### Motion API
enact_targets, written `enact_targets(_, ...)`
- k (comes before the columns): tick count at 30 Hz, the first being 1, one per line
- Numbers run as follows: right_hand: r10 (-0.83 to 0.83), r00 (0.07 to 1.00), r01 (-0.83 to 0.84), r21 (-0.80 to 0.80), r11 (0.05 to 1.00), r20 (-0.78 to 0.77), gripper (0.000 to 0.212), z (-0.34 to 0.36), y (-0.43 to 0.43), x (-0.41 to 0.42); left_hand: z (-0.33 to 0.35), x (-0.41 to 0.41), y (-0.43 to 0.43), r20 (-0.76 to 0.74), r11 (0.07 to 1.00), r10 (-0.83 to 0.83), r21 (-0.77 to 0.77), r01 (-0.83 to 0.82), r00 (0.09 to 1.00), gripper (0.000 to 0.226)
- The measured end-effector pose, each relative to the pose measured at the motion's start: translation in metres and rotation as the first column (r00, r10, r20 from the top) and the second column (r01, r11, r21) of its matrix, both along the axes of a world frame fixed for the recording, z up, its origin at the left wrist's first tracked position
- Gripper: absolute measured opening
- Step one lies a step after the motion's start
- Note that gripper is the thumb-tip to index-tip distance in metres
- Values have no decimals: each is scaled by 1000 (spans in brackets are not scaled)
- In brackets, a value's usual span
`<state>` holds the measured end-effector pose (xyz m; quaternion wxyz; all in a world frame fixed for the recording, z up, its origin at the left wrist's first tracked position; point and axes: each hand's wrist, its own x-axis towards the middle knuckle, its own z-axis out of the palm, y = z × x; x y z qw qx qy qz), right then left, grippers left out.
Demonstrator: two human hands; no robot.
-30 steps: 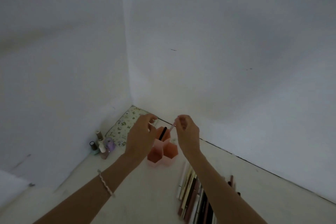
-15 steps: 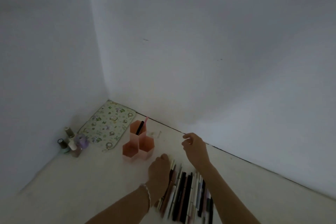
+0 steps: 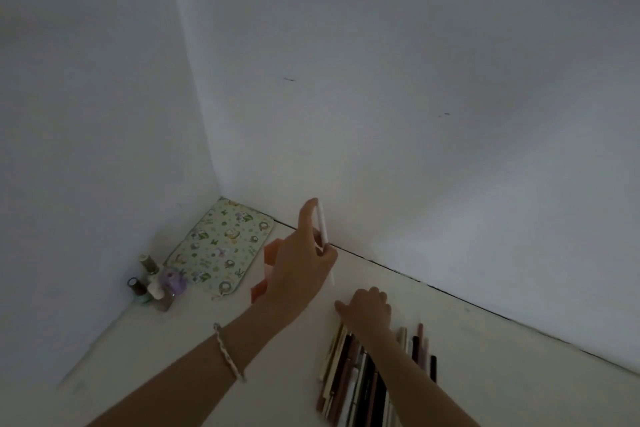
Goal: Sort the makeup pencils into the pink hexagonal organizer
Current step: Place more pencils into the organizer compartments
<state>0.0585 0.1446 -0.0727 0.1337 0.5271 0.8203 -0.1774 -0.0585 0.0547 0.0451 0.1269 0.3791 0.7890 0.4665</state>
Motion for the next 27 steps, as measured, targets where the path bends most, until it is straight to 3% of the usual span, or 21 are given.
enact_targets(3,10,1000,-10,2,1000,-4,31,-8,-7,-6,1,-11,-7,75,997,-16,79,10,997,85)
enact_targets(6,-155,955,118,-153,981,-255,25,8,0,-19,7,-37,-14,53,986,66,151,-73,996,84)
enact_targets(8,-319,805,199,-279,939,-500,21,27,9,-25,10,-61,-23,14,968,167,186,-167,986,83)
enact_targets(11,-345,591,260,-233,937,-729,14,60,19,-27,2,-82,-34,-107,966,228,146,-212,968,82)
enact_targets(16,-217,394,273,-112,955,-893,6,104,14,-34,-32,-70,-42,-321,984,128,-76,-160,938,58)
enact_targets(20,-148,245,244,-86,966,-958,9,125,0,-46,-44,-73,-51,-409,980,186,10,-199,894,34)
enact_targets(23,-60,218,188,-18,982,-974,7,128,-17,-60,-38,-79,-59,-318,960,279,72,-270,906,31)
enact_targets(27,117,384,34,140,990,-916,7,110,-40,-75,-18,-78,-64,-246,954,296,119,-274,923,38)
